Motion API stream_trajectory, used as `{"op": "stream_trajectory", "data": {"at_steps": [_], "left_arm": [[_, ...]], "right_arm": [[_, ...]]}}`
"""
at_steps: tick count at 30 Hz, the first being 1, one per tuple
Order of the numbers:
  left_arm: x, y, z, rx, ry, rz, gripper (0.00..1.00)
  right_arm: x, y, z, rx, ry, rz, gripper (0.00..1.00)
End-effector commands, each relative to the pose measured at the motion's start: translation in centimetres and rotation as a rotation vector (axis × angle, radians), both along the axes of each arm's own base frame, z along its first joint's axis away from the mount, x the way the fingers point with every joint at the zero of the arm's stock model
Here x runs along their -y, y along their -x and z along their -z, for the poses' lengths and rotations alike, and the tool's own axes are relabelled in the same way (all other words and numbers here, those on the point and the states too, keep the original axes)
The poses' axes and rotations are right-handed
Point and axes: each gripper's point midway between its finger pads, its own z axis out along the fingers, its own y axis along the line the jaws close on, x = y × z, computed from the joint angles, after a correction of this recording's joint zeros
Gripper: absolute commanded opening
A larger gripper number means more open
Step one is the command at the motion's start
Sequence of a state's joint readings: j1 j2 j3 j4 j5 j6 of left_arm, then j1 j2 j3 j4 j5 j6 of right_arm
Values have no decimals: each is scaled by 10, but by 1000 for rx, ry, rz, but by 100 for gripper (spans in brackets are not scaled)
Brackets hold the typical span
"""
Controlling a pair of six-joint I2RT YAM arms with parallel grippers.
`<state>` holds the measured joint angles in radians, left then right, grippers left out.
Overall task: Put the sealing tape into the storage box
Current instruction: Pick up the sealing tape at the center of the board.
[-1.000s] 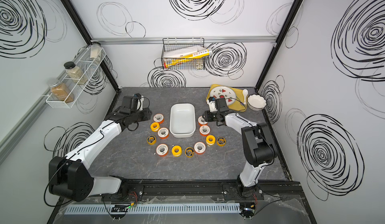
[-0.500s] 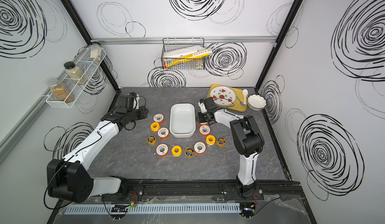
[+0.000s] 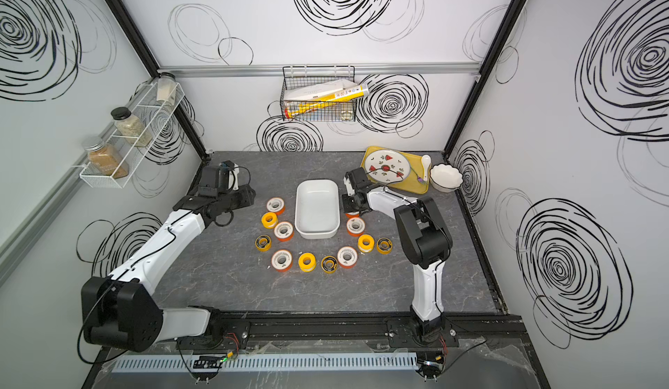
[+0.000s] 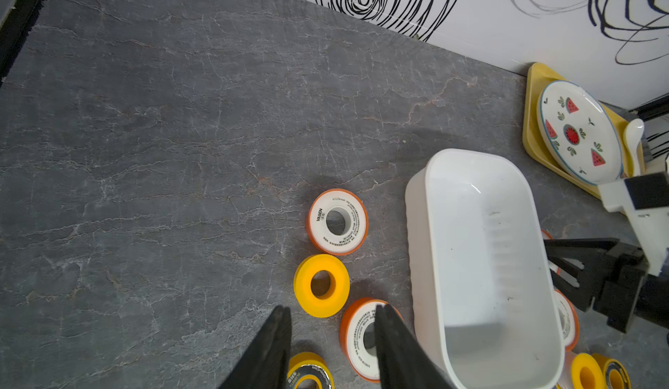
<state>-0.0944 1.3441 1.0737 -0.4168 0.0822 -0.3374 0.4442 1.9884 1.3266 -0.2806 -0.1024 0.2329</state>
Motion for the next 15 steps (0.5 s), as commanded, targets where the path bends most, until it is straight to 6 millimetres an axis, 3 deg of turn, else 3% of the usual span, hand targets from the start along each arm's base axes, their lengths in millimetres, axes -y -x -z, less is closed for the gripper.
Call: {"op": "stream_trajectory", "data": {"at_steps": [1,7,15], "left_arm": [[-2,-4,-9,40,18,-5,45],[-4,-5,-7,34,25,-7,45],[-5,-5,-7,32,22,-11,45]], "right_arm": [[7,6,10,-34,63,15,44],[10,6,2,-17,78,18,44],[21,7,11,-38,144,40,43]]}}
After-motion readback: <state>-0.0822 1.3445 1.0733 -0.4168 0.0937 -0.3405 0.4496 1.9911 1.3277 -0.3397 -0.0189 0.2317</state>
